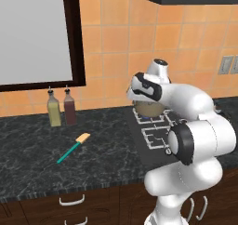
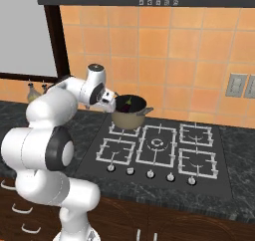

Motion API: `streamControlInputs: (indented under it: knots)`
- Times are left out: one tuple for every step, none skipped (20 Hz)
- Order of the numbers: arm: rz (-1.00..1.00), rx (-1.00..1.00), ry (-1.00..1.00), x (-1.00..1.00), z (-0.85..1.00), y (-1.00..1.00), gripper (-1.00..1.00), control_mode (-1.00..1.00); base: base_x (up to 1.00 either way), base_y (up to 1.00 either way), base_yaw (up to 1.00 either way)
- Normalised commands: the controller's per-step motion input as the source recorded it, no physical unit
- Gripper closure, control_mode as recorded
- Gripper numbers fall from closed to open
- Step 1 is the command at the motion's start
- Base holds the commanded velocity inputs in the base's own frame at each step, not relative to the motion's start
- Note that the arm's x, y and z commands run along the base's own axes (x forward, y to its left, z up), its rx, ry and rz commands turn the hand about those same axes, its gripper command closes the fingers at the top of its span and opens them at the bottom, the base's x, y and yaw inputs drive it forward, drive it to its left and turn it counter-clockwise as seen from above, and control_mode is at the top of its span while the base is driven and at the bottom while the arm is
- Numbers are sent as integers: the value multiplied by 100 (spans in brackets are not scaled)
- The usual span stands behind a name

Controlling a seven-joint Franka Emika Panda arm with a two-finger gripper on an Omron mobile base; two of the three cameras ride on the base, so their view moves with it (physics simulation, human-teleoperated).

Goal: Put the eggplant and bell pepper in the pot. Retrieve the spatula and lightly stir the vegetables in the pot.

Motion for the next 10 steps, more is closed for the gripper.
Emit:
streamControlInputs:
  knots:
    - [0,-5,28,0,0,54,-100,-100,0,0,0]
    - [0,0,0,0,0,0,-100,-100,0,0,0]
    - [0,0,0,0,0,0,-100,-100,0,0,0]
    - [0,0,0,0,0,0,-100,-100,0,0,0]
    - [0,0,0,0,0,0,-100,-100,0,0,0]
    - [0,0,0,0,0,0,-100,-100,0,0,0]
    - [0,0,0,0,0,0,-100,-100,0,0,0]
    - [0,0,0,0,0,0,-100,-100,0,0,0]
    - [0,0,0,0,0,0,-100,-100,0,0,0]
    - [0,0,0,0,0,4,-100,-100,0,0,0]
